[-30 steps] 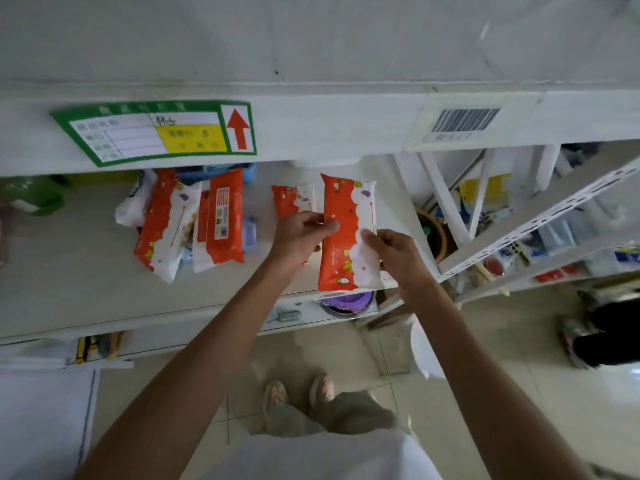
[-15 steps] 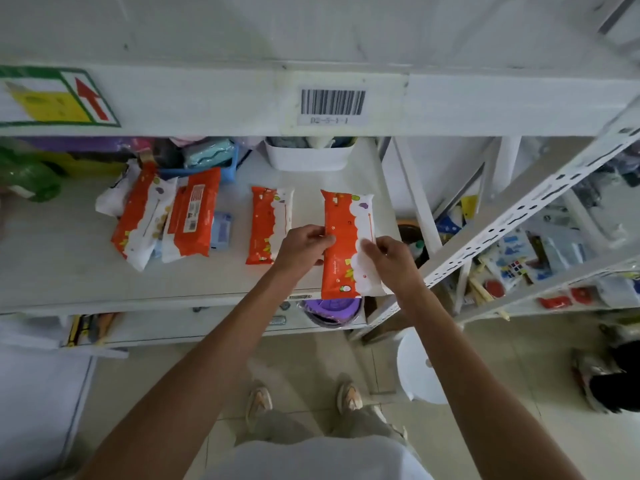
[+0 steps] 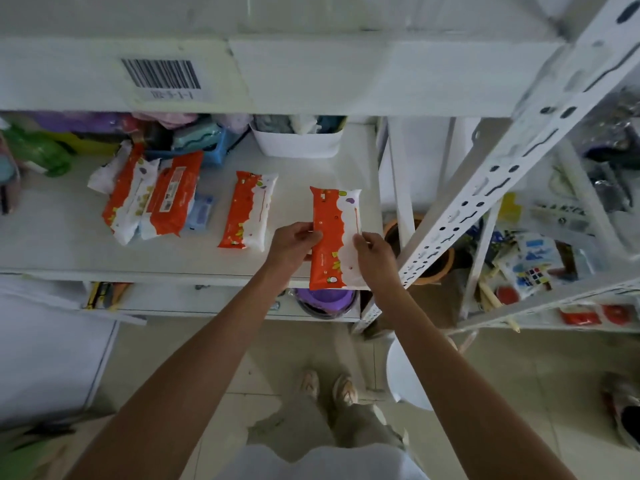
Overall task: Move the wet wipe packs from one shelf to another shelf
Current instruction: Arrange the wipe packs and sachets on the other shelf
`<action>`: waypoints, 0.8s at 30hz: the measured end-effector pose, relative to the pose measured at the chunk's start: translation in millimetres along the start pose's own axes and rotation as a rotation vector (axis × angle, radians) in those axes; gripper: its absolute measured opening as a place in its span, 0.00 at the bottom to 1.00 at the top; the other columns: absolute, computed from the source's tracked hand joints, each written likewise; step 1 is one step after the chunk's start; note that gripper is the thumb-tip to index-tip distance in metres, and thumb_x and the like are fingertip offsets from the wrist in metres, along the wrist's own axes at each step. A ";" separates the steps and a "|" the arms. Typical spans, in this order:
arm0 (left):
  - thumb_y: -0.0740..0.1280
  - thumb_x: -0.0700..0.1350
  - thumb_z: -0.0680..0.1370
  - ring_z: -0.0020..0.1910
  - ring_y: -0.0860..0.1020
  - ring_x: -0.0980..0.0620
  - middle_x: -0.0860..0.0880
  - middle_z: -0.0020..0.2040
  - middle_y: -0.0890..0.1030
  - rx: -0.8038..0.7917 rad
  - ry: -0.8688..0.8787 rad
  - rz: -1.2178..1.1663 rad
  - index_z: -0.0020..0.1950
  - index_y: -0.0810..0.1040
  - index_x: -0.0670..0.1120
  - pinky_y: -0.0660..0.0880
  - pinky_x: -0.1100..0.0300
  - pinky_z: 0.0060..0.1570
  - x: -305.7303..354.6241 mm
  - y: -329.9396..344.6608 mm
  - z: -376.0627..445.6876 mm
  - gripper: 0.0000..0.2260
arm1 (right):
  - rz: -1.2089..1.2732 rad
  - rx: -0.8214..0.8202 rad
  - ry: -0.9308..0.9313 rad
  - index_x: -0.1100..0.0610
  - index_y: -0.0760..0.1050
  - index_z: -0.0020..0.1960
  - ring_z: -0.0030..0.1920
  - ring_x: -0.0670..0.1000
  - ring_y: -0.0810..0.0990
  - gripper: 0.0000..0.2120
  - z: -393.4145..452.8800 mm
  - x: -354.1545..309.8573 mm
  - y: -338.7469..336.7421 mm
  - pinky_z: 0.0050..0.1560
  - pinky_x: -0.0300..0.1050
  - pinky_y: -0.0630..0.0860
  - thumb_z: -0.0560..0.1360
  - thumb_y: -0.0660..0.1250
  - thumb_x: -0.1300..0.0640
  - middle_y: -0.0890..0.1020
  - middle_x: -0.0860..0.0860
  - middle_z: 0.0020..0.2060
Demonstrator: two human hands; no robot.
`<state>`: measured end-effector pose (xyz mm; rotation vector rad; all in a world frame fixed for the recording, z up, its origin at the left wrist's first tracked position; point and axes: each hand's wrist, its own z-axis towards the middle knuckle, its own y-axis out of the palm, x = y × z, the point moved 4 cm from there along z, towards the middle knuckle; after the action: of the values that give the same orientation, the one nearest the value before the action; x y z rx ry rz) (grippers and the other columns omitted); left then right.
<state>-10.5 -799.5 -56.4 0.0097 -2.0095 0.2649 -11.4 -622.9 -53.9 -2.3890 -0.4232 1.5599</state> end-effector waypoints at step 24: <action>0.76 0.64 0.70 0.67 0.77 0.38 0.41 0.69 0.76 0.313 -0.240 0.698 0.74 0.65 0.43 0.76 0.45 0.63 -16.0 -107.9 83.5 0.42 | -0.049 0.222 -0.003 0.52 0.68 0.65 0.41 0.48 0.82 0.13 32.1 5.5 23.1 0.41 0.48 0.81 0.81 0.61 0.59 0.81 0.46 0.37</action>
<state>-64.2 -922.5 -85.7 -0.4887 -2.1262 1.0611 -36.4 -640.4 -79.6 -2.1928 -0.2903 1.5036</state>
